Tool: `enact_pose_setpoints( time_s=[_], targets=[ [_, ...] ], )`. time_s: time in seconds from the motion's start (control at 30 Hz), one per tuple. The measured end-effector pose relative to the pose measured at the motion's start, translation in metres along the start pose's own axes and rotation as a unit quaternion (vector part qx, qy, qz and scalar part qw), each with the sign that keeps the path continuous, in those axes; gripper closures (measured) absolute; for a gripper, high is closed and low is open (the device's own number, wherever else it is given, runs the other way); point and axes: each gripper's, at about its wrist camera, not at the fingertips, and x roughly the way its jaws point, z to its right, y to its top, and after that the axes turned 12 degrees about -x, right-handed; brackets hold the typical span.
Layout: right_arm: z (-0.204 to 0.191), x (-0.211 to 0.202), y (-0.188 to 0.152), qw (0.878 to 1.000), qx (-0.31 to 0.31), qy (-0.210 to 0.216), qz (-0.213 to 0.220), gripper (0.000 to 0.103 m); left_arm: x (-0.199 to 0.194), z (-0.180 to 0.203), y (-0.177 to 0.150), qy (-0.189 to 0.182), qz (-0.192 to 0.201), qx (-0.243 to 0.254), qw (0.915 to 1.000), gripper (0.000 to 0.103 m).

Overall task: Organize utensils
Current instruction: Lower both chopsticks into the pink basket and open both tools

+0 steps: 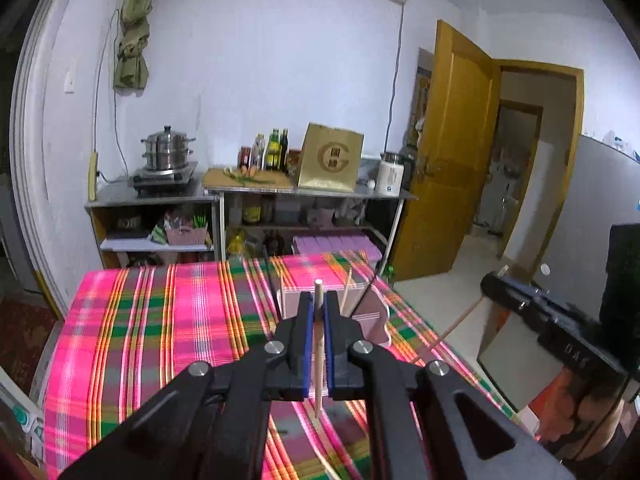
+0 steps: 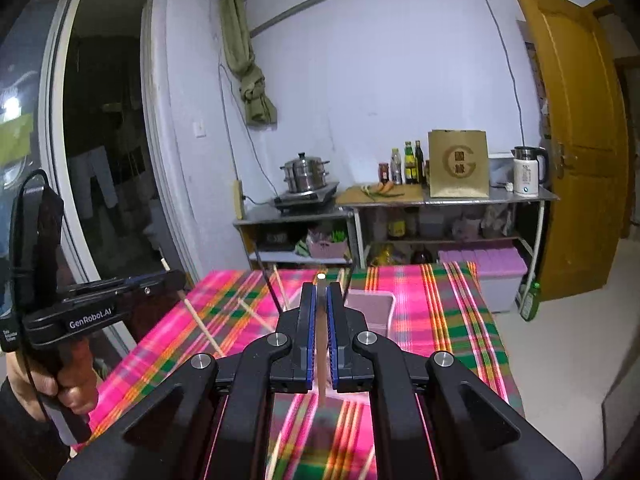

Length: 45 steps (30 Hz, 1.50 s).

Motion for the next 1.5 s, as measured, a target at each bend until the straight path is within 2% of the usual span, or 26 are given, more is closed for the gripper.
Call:
enact_pose_setpoints(
  time_s=[0.27, 0.53, 1.17, 1.3, 1.5],
  targets=[
    [0.008, 0.033, 0.019, 1.0, 0.012, 0.001, 0.02, 0.098, 0.023, 0.003, 0.027, -0.005, 0.029, 0.011, 0.9995, 0.098],
    [0.011, 0.062, 0.022, 1.0, 0.017, 0.002, 0.022, 0.098, 0.055, -0.001, 0.032, -0.008, 0.024, 0.012, 0.9996, 0.098],
    [0.013, 0.126, -0.025, 0.999, 0.026, 0.01, -0.037, 0.098, 0.127, -0.022, -0.013, 0.016, -0.052, 0.008, 0.9985, 0.098],
    [0.013, 0.133, -0.032, 0.998, 0.028, 0.012, -0.052, 0.098, 0.136, -0.023, -0.019, 0.022, -0.069, 0.008, 0.9974, 0.097],
    [0.015, 0.138, -0.038, 0.997, 0.027, 0.016, -0.072, 0.098, 0.134, -0.024, -0.02, 0.027, -0.072, 0.006, 0.997, 0.097]
  ],
)
